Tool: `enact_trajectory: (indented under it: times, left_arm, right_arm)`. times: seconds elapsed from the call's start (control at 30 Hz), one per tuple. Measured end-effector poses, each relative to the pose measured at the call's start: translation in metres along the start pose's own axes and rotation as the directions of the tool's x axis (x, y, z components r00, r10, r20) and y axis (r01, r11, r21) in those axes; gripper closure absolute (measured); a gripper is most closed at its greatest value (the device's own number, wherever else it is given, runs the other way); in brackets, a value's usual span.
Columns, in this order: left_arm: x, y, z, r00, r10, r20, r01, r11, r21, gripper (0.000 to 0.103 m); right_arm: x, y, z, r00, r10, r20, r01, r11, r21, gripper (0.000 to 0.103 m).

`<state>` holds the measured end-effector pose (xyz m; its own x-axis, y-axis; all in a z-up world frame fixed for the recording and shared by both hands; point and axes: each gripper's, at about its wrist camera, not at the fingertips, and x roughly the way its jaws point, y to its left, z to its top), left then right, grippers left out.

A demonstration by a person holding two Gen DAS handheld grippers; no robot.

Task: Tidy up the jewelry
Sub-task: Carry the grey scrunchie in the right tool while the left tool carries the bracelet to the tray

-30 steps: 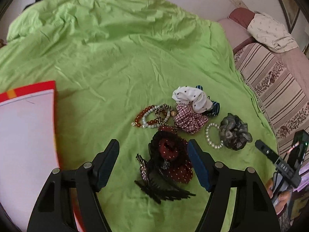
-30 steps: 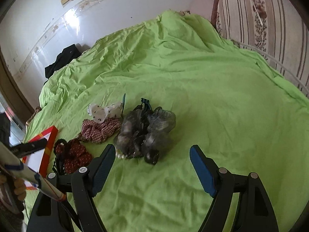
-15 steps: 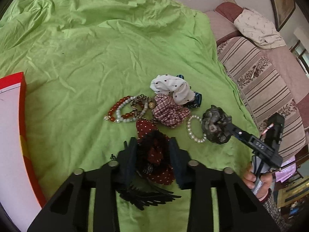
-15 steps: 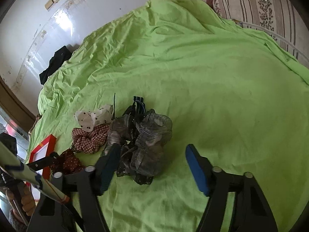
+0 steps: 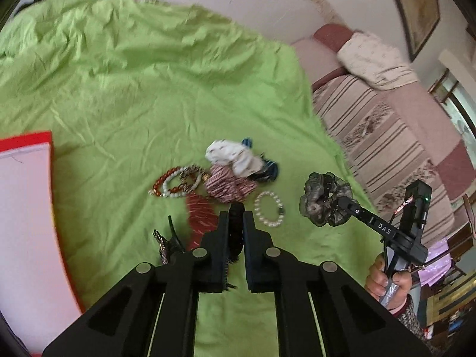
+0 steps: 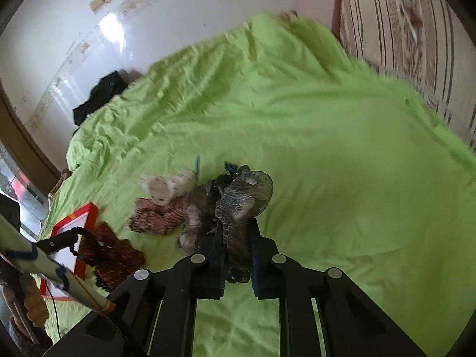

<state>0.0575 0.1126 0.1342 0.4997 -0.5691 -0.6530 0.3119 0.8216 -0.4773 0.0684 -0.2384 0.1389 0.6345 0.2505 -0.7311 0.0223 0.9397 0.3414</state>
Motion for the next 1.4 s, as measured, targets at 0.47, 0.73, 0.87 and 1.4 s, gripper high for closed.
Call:
enact_trajectory:
  times: [0.47, 0.73, 0.87, 1.4]
  left_arm:
    - [-0.105, -0.021, -0.031, 0.975, 0.147, 0.165, -0.162, 0.984, 0.075, 0.095]
    - [-0.145, 0.033, -0.052, 0.93, 0.298, 0.215, -0.295, 0.954, -0.043, 0.095]
    - [-0.156, 0.069, -0.055, 0.907, 0.36, 0.219, -0.341, 0.932, -0.122, 0.095]
    - [-0.158, 0.206, -0.024, 0.818, 0.531, 0.22, -0.457, 0.833, -0.311, 0.095]
  right_arm:
    - [-0.055, 0.067, -0.016, 0.996, 0.091, 0.007, -0.09, 0.991, -0.101, 0.089]
    - [-0.051, 0.119, -0.027, 0.977, 0.203, -0.069, -0.211, 0.969, -0.131, 0.089]
    - [-0.037, 0.146, -0.029, 0.953, 0.275, -0.127, -0.29, 0.95, -0.113, 0.089]
    - [0.072, 0.308, -0.037, 0.91, 0.292, -0.294, -0.363, 0.904, -0.225, 0.089]
